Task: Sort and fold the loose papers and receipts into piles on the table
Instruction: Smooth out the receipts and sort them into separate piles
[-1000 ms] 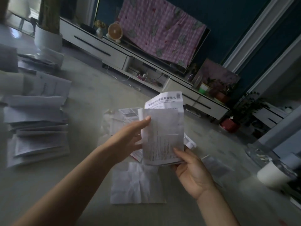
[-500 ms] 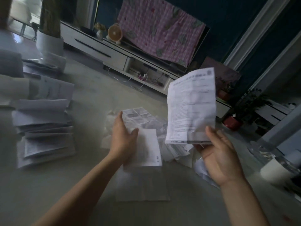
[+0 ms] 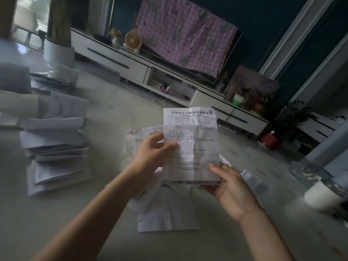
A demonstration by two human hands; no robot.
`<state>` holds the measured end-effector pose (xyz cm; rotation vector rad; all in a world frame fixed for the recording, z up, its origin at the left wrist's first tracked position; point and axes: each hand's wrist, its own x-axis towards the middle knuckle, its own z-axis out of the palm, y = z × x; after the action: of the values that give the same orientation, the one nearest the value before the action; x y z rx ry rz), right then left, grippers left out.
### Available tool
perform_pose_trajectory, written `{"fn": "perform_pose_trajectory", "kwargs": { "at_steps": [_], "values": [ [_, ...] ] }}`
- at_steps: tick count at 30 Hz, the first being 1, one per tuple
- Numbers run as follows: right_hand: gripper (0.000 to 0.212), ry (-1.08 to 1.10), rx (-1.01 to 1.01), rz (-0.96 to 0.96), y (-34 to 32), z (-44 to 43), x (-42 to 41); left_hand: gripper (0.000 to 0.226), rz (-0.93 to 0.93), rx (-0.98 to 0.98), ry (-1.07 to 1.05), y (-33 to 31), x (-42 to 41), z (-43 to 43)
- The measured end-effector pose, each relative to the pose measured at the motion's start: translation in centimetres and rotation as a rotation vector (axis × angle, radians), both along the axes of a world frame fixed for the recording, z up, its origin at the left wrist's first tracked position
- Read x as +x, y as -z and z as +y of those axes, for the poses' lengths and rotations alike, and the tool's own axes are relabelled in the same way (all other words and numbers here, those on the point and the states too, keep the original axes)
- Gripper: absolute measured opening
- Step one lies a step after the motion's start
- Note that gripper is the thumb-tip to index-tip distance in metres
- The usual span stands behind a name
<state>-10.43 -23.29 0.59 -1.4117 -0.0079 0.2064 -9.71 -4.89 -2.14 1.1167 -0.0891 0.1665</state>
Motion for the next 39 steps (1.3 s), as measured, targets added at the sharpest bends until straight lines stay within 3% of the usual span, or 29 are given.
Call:
{"fn": "perform_pose_trajectory", "kwargs": {
  "at_steps": [7, 17, 22, 24, 28, 31, 34, 37, 39],
  "values": [
    [0.038, -0.006, -0.103, -0.049, -0.6, -1.7, 0.5, 0.017, 0.035, 0.132, 0.192, 1.3, 0.0, -0.6],
    [0.025, -0.024, -0.214, -0.119, -0.5, -2.7, 0.8, 0.035, 0.1, 0.114, 0.214, 1.3, 0.4, -0.6],
    [0.052, -0.048, -0.268, -0.121, -1.9, -3.4, 0.4, 0.046, 0.089, 0.094, 0.246, 0.5, 0.0, -0.4],
    [0.042, -0.023, -0.263, -0.151, -2.5, -3.6, 0.1, 0.042, 0.062, 0.143, 0.274, 0.4, -0.5, -0.5],
    [0.031, -0.127, -0.441, -0.164, -2.6, -3.5, 0.0, 0.042, 0.062, 0.196, 0.303, 0.8, -0.5, -0.4],
    [0.051, -0.277, -0.469, -0.011, -3.2, -3.4, -0.4, 0.032, 0.025, 0.237, 0.309, 0.8, -0.5, -0.2],
    [0.067, -0.293, -0.475, 0.031, -3.5, -3.4, -0.6, 0.029, -0.003, 0.246, 0.35, 1.0, -0.6, -0.3],
    [0.043, -0.35, -0.706, -0.042, -2.7, -2.9, -1.0, 0.031, 0.019, 0.253, 0.372, 0.9, -0.9, -0.9],
    [0.034, -0.395, -0.719, -0.081, -2.3, -2.3, -1.1, 0.032, 0.038, 0.224, 0.338, 0.8, -1.1, -1.0]
  ]
}}
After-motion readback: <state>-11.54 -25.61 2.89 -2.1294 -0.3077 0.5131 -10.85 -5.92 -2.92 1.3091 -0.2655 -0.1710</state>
